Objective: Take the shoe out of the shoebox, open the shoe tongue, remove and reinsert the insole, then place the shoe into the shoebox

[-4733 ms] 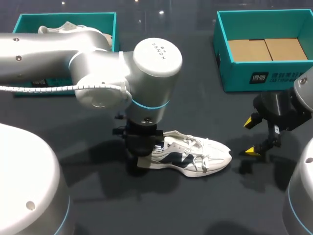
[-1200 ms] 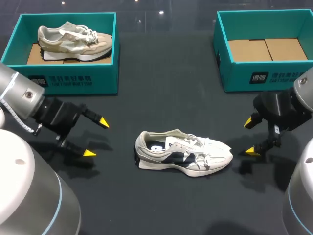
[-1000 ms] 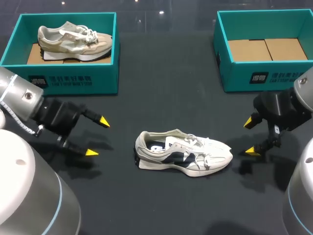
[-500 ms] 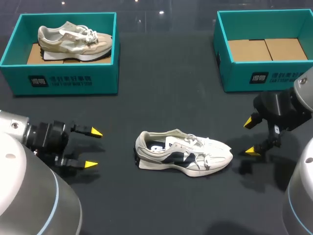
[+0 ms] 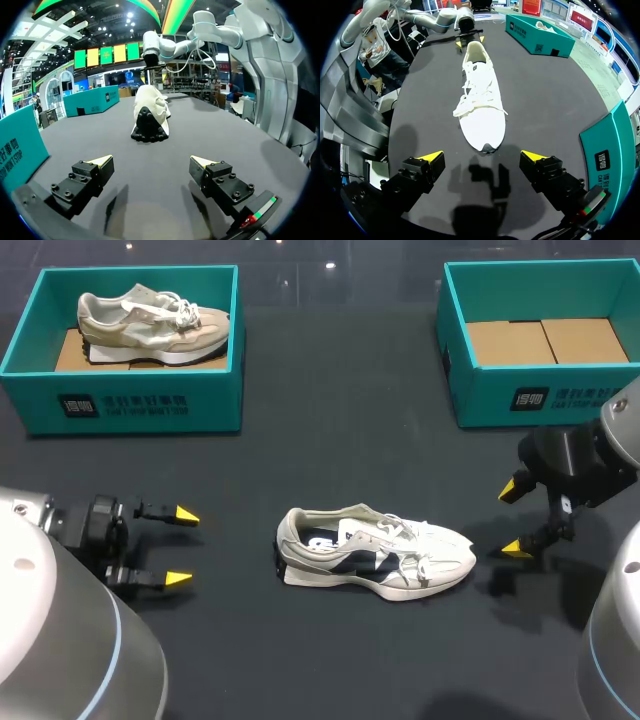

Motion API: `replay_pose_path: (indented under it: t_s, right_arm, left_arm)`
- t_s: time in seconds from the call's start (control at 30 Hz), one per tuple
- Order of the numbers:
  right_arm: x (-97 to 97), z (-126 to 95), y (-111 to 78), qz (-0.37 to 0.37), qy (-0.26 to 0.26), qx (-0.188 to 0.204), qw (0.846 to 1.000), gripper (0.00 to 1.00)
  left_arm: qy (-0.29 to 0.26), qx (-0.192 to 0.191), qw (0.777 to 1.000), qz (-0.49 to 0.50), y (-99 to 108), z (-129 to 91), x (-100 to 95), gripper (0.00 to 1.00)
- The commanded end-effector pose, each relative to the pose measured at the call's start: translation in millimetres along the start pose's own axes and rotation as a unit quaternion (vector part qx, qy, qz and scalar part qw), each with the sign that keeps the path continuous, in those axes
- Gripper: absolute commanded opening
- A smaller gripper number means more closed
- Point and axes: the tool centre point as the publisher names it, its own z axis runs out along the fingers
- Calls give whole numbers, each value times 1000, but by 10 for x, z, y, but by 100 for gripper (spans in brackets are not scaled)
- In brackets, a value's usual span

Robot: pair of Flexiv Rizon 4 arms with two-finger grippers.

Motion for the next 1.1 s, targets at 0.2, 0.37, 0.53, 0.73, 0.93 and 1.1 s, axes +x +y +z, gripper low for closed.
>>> replay_pose_path:
  t_s: [0.2, 0.37, 0.53, 0.73, 0.93, 1.1]
  right_arm:
    - [20, -3, -1, 0, -2, 1, 1000, 100]
    - [20, -3, -1, 0, -2, 1, 1000, 100]
    - [20, -3, -1, 0, -2, 1, 1000, 100]
    - [20, -3, -1, 0, -2, 1, 1000, 100]
    - [20, -3, -1, 0, -2, 1, 1000, 100]
    - [20, -3, -1, 0, -2, 1, 1000, 100]
  left_arm:
    - [4, 0, 1000, -5, 15, 133, -62, 100]
    - [7, 5, 1000, -12, 11, 210, -106, 100]
    - [13, 9, 1000, -17, -4, 291, -142, 100]
    - [24, 15, 999, -23, -34, 422, -153, 100]
    - [34, 24, 999, -32, -51, 559, -168, 100]
    - [42, 32, 998, -36, -84, 670, -168, 100]
